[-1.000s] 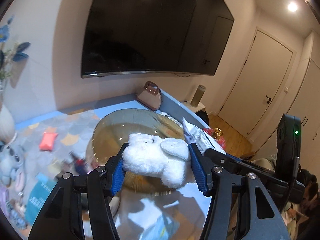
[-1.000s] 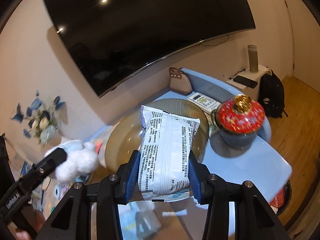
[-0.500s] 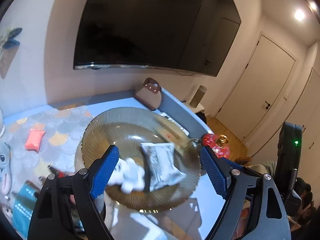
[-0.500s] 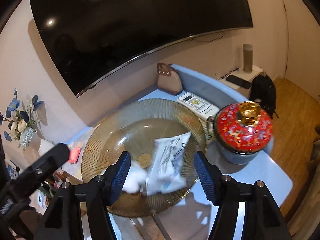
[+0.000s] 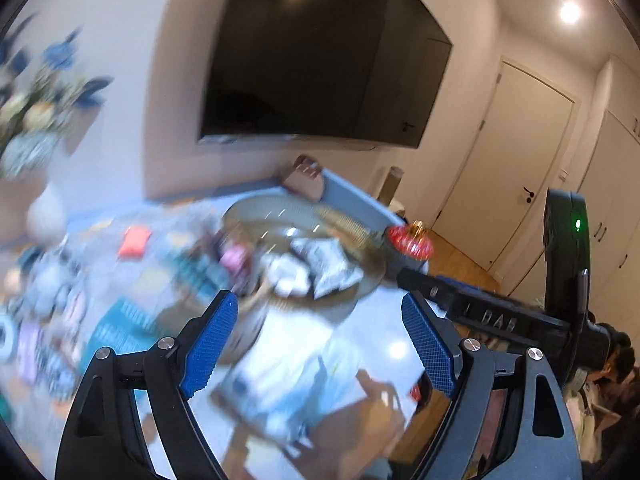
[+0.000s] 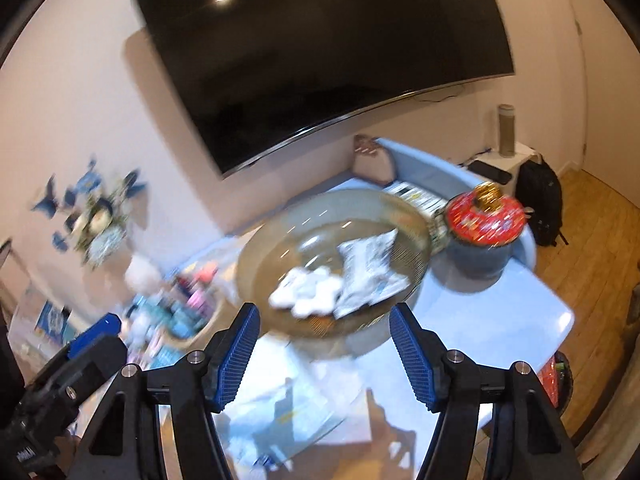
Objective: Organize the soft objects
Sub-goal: 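Carry both items to the glass bowl and open both grippers to drop them, then return both grippers to the table of soft items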
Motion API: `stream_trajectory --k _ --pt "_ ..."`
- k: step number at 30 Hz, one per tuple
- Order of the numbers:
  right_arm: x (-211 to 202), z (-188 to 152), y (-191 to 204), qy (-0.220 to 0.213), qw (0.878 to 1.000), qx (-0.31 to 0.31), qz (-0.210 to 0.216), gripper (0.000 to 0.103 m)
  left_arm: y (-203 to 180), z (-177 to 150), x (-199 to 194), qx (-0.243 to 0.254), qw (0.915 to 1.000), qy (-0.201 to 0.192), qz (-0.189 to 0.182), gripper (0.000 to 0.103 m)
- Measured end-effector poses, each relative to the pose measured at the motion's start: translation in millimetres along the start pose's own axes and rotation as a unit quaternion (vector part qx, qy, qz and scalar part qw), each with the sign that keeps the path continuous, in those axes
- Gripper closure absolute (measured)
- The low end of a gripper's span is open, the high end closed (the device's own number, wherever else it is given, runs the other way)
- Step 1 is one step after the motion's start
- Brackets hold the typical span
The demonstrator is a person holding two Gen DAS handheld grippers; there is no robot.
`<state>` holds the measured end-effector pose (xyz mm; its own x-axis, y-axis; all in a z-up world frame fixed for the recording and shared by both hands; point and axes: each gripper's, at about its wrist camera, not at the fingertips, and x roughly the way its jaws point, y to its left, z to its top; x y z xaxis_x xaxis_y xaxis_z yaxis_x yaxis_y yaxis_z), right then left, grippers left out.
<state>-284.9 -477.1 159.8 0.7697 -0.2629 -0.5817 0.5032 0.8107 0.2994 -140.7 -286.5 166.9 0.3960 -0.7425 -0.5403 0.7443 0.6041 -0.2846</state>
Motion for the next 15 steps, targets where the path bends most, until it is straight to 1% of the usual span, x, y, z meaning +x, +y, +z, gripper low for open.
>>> stream_trajectory --k 1,4,7,9,11,12,13,15 --pt "-1.7 -8.1 10.3 0.005 1.000 -0.009 0.008 0.037 7.9 -9.5 -6.8 -0.006 0.9999 0.002 0.008 0.019" --pt "-2.8 -28.6 34.8 0.017 0.999 -0.032 0.026 0.037 39.8 -43.8 -33.8 -0.033 0.9983 0.007 0.047 0.012" --pt "1.2 -54.6 70.3 0.035 0.996 -0.065 0.048 0.037 79.6 -77.2 -62.4 -0.077 0.9936 0.008 0.082 0.012" --pt "8.3 -73.5 98.8 0.051 0.992 -0.094 0.063 0.037 111.1 -95.0 -82.3 -0.110 0.9861 0.011 0.124 0.012" --pt "16.5 -88.2 122.3 0.061 0.988 -0.119 0.074 0.037 139.0 -108.2 -101.9 -0.135 0.9778 0.004 0.160 0.012" --pt "22.7 -99.7 140.9 0.069 0.984 -0.139 0.084 0.037 158.6 -117.5 -116.1 -0.153 0.9703 -0.005 0.187 0.012" --pt "27.4 -106.0 151.5 0.074 0.982 -0.151 0.089 0.036 172.4 -124.4 -125.7 -0.165 0.9645 -0.010 0.206 0.012" --pt "38.3 -124.4 179.0 0.082 0.974 -0.185 0.105 0.036 204.3 -137.6 -145.2 -0.192 0.9504 -0.021 0.244 0.012"
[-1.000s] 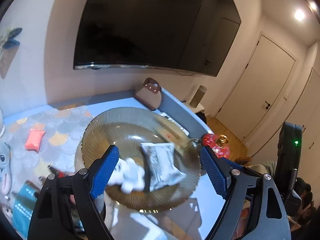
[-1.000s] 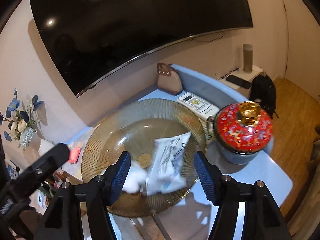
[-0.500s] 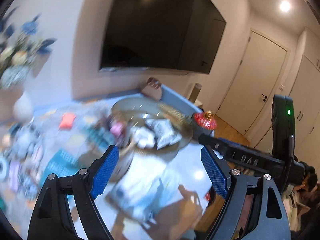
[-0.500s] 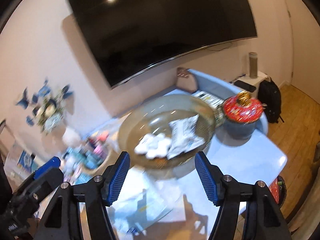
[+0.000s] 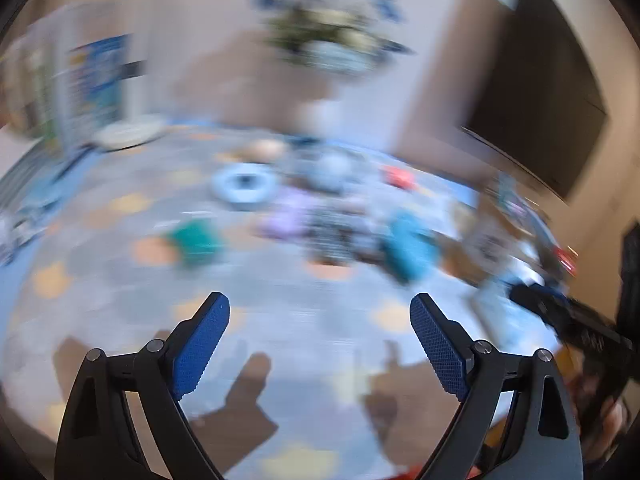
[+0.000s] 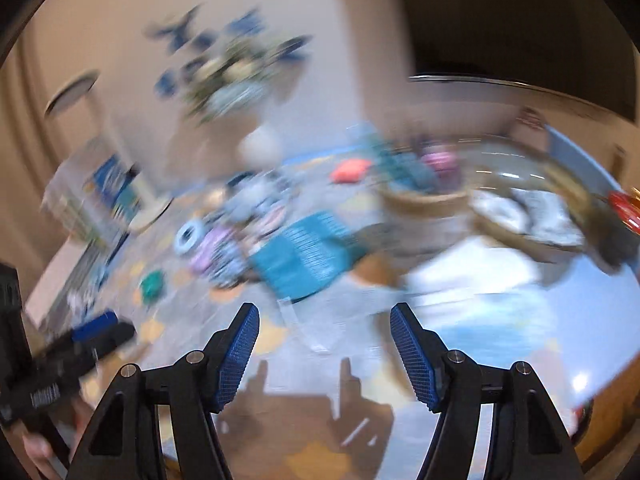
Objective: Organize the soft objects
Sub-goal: 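Return both grippers to the table of soft items, then grasp the green clay bag with the left gripper while the right grasps the purple wipes pack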
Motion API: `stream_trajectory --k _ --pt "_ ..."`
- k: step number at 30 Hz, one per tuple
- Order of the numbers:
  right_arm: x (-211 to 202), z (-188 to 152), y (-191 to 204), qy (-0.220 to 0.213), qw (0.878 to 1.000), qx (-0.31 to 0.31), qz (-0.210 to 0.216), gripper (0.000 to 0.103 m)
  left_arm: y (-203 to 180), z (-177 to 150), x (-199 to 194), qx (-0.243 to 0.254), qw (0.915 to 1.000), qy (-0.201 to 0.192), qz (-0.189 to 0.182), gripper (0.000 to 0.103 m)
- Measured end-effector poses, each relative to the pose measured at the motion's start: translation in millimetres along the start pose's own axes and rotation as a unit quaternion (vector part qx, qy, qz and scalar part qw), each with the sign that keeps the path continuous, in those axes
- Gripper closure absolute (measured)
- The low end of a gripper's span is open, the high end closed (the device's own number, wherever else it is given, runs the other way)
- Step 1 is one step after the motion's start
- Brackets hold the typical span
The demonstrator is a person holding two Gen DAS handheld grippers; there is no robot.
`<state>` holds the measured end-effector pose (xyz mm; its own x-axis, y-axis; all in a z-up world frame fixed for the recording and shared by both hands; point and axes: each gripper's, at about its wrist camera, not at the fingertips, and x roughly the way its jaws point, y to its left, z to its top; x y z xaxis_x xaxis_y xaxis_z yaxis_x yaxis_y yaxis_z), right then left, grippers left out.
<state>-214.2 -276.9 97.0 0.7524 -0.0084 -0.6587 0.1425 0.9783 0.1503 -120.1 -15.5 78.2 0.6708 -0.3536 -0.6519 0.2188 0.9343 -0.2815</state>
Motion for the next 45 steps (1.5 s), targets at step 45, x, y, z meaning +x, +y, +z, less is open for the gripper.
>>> stream_trajectory --k 45 --pt "210.2 84.6 168.9 0.086 0.991 -0.094 0.046 0.029 81.7 35.1 116.3 -0.063 0.9946 0.024 0.079 0.048"
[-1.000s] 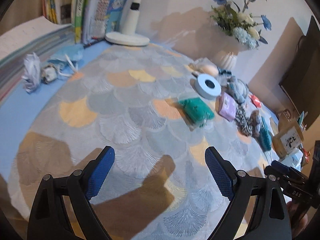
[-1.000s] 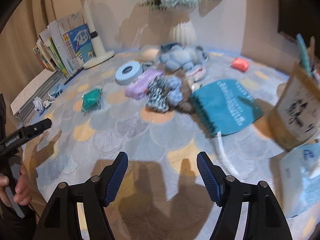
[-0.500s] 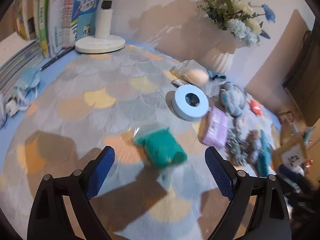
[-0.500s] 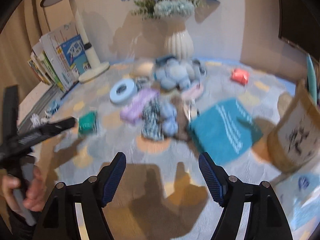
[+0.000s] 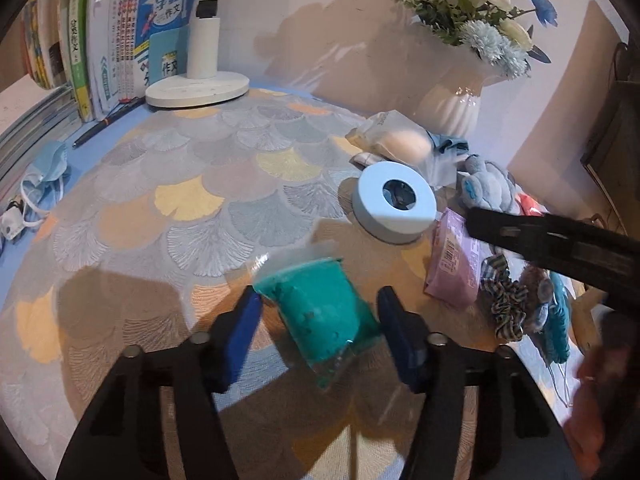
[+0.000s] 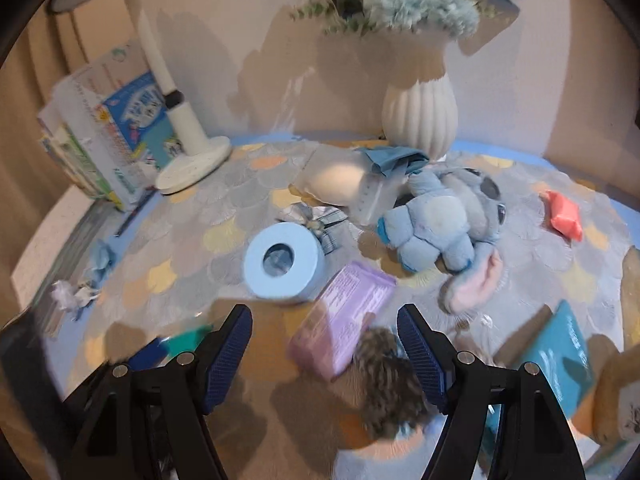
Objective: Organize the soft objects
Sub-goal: 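Grasp the green clay bag with the left gripper while the right grasps the purple wipes pack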
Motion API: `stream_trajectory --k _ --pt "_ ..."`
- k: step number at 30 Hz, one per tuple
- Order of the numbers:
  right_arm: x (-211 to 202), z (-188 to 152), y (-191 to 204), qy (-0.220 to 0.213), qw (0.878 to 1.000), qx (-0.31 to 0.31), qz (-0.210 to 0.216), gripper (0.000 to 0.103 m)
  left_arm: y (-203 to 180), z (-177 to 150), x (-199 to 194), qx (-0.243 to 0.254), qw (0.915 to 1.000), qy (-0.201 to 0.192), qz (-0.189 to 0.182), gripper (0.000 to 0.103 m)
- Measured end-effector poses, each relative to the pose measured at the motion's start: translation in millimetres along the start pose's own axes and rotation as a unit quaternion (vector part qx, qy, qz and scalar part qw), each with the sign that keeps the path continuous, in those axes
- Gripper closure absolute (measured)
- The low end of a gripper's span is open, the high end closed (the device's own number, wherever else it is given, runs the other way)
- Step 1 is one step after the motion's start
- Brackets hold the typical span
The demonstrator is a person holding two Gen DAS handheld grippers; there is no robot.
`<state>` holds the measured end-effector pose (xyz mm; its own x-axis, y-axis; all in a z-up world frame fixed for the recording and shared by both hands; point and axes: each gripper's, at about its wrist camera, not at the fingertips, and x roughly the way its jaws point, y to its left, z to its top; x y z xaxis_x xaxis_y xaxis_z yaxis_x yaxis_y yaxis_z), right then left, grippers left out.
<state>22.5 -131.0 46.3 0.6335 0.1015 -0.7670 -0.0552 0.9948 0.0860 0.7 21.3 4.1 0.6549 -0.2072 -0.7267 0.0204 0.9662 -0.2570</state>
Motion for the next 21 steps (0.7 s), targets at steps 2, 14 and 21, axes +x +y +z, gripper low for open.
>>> stream_trajectory --k 2,14,21 --pt "15.9 2.3 -2.5 0.020 0.999 0.015 -0.027 0.029 -0.8 0.0 -0.2 0.001 1.0000 -0.002 -0.002 0.048" --pt "54.1 -4.5 13.7 0.053 0.997 -0.038 -0.042 0.053 3.5 -0.1 1.5 -0.010 0.9997 -0.002 -0.024 0.066" --pt "26.8 -17.1 13.7 0.024 0.998 -0.050 0.025 0.060 3.8 -0.4 -3.5 -0.011 0.9992 -0.013 -0.035 0.067"
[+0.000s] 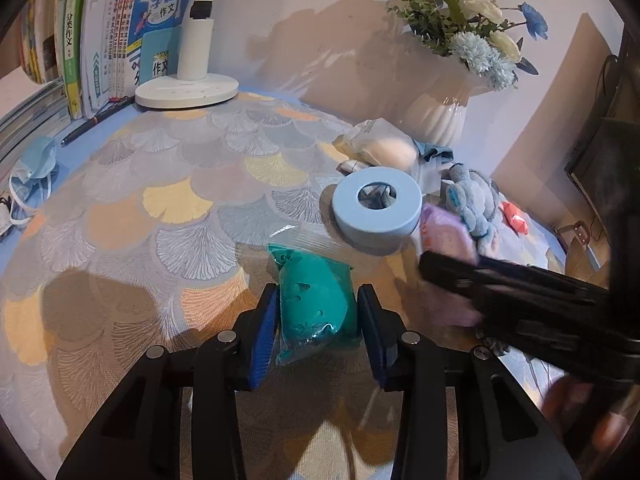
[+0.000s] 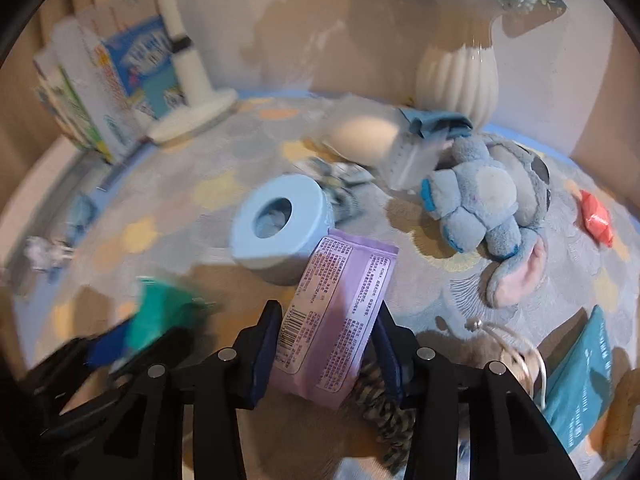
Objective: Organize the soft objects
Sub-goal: 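Grasp the green clay bag with the left gripper while the right grasps the purple wipes pack, then carry both packs to the glass bowl and open both grippers over it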
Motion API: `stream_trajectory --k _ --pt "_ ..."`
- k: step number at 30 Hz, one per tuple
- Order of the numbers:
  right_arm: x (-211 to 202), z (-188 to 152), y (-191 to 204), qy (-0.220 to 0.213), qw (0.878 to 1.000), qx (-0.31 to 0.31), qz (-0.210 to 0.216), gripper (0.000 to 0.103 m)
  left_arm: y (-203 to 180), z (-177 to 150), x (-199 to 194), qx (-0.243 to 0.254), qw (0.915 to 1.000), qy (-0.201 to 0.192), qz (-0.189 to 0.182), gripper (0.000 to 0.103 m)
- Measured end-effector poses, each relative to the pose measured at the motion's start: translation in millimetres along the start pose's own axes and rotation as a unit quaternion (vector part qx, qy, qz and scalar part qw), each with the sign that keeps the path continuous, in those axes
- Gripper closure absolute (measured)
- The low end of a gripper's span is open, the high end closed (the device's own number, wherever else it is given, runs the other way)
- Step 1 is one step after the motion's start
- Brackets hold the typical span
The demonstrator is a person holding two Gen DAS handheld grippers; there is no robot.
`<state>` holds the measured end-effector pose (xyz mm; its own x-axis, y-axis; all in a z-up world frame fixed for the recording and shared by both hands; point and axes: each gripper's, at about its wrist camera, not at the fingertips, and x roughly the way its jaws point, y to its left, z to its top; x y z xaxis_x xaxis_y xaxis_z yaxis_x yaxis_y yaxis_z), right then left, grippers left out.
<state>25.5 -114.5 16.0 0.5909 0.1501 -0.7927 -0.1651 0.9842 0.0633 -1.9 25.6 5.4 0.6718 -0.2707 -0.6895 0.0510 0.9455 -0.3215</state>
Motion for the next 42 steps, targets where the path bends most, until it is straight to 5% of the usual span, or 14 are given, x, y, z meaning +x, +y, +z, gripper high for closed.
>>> stream_trajectory --k 6,10,18,24,27,30,35,42 --pt "-63.6 -18.6 -0.7 -0.072 0.994 -0.021 0.081 0.060 3.0 -0.4 -4.1 -0.009 0.9998 -0.009 -0.014 0.067" --pt "-88.4 -48.7 5.3 -0.050 0.992 -0.038 0.106 0.060 3.6 -1.0 -5.6 -0.010 0.9997 -0.010 -0.020 0.067" --pt "-83.2 -133.0 -10.3 0.017 0.996 -0.057 0.064 0.060 0.5 -1.6 -7.3 0.002 0.9997 -0.013 -0.019 0.067" --pt "-84.7 -148.0 -25.2 0.016 0.996 -0.009 0.089 0.048 -1.7 -2.2 -7.6 0.011 0.9997 -0.014 -0.014 0.067" --pt "-84.5 -150.6 -20.4 0.009 0.998 0.006 0.069 0.048 -3.5 -2.6 -7.3 0.016 0.9997 -0.013 -0.010 0.067" --pt "-83.6 -151.7 -3.7 0.003 1.000 -0.016 0.017 0.062 -6.2 -4.1 -9.8 0.026 0.9995 -0.016 -0.008 0.067" --pt "-100.1 -167.0 5.8 0.004 0.998 -0.056 -0.015 0.064 -13.9 -14.4 -20.1 0.033 0.9995 -0.003 -0.001 0.067" --pt "-161.6 -199.5 -32.2 0.007 0.999 -0.027 -0.031 0.064 -72.6 -52.8 -65.2 0.051 0.9961 -0.015 -0.070 0.067"
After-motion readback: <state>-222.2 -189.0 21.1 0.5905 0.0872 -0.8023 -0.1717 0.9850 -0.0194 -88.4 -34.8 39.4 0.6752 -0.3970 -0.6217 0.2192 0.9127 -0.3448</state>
